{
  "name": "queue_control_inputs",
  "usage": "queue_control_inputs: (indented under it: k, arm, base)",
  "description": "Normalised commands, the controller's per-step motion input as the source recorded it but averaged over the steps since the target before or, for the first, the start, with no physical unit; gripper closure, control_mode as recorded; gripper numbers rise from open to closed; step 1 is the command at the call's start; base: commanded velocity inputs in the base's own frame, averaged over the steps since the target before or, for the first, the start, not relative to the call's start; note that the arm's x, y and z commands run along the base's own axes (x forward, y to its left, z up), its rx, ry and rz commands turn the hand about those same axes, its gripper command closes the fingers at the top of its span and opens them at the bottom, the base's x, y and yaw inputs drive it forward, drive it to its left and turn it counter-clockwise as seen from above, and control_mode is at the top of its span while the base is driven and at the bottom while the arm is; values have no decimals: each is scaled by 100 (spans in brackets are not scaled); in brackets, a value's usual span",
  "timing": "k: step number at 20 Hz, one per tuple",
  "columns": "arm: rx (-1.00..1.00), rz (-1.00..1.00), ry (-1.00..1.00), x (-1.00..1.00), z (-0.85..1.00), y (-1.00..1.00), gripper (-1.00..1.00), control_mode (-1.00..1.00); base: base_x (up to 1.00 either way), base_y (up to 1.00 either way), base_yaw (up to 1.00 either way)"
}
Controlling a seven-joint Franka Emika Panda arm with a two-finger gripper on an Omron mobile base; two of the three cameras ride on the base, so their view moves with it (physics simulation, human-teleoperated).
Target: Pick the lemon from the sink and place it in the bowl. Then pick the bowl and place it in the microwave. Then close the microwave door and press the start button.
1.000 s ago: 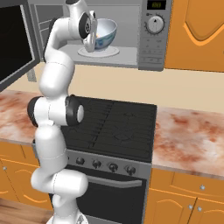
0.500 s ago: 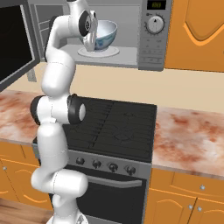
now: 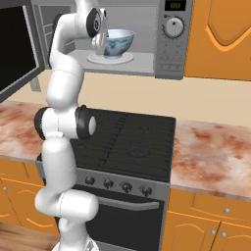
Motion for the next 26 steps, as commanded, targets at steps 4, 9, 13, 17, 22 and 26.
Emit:
queue_control_inputs:
  k: [4,9,13,17,22,26]
  arm:
    - [0,0,-20,-95,5,5,-100,-100]
    - [0,2,-16,-100,0,10,-100,-100]
    - [1,8,-13,-100,0,1,-100,-100]
    - [4,13,-19,-100,-9,0,-100,-100]
    - [4,11,-30,-100,-15,0,-100,-100]
    - [19,16,-13,-100,25,0,-100,-100]
  base:
    - [0,0,0]
    - [0,0,0]
    - [0,0,0]
    - [0,0,0]
    - [0,0,0]
    - [0,0,0]
